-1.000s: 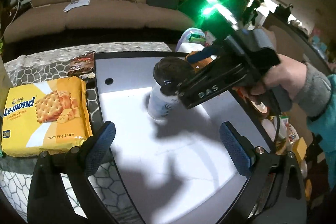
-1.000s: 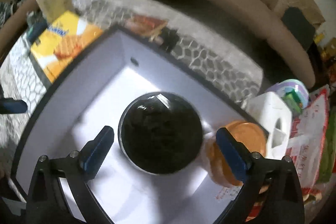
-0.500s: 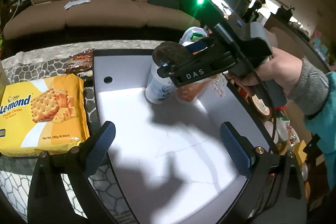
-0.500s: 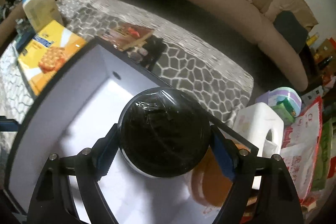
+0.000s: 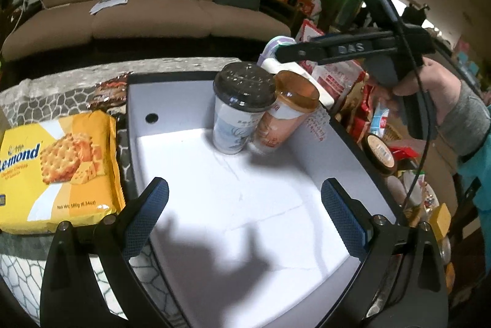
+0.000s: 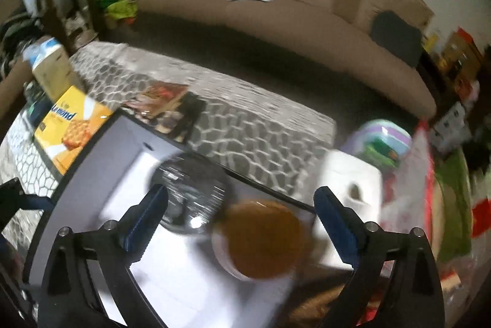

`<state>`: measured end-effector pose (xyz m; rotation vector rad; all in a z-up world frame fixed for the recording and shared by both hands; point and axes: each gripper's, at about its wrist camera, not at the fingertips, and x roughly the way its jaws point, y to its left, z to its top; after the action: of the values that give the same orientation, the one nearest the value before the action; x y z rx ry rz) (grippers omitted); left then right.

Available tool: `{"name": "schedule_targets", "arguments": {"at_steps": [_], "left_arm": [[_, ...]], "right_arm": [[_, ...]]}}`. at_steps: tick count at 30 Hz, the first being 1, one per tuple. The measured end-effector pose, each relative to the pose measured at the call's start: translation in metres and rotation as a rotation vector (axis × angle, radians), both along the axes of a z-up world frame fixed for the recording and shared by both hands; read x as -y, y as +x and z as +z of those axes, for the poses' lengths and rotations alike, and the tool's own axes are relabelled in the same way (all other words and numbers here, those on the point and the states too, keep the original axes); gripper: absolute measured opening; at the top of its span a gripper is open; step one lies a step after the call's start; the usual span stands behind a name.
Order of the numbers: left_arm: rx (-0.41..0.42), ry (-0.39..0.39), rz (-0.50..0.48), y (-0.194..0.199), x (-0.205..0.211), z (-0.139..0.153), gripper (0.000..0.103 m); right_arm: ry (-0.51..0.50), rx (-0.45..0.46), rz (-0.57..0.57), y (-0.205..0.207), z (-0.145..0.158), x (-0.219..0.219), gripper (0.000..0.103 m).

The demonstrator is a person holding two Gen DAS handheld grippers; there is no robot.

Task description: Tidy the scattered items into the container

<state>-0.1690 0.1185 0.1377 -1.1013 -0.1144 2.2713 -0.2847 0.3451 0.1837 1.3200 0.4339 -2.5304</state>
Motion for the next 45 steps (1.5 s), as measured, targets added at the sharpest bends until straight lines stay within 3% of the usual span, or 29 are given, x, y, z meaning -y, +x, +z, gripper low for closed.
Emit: {"name": "schedule_targets", "arguments": {"at_steps": [4, 8, 12, 14, 16, 23, 39, 45], "left_arm": [[0.0, 0.011, -0.007, 0.003, -0.003, 0.003, 0.1], [-0.011, -0.015, -0.017, 0.008, -0.005, 0.0, 0.1], [0.003, -0.016, -0.013, 0.006, -0.004, -0.003, 0.1], [0.004, -0.011, -0.009, 0.004, -0.001, -0.003, 0.1], [0.004, -0.007, -0.001, 0.001, 0.0, -0.002, 0.1], [0.004, -0.016, 0.014, -0.011, -0.003, -0.001, 0.1], [0.028, -0.019, 0.012, -0.011, -0.009, -0.006, 0.1], [0.035, -0.018, 0.015, -0.014, -0.009, -0.006, 0.1]], "right_arm": [[-0.029, -0.03, 0.062, 0.014, 0.0, 0.0, 0.099], [0.109, -0.009, 0.152, 0.013, -0.024, 0.045, 0.101], [0.209, 0.031, 0.17, 0.001, -0.049, 0.071, 0.101], [0.238, 0.045, 0.169, -0.004, -0.058, 0.077, 0.093], [0.215, 0.068, 0.168, -0.007, -0.063, 0.079, 0.083], [0.077, 0.108, 0.115, -0.015, -0.058, 0.074, 0.081], [0.185, 0.225, 0.102, -0.027, -0.06, 0.088, 0.081], [0.203, 0.186, 0.119, -0.022, -0.059, 0.091, 0.085]]}}
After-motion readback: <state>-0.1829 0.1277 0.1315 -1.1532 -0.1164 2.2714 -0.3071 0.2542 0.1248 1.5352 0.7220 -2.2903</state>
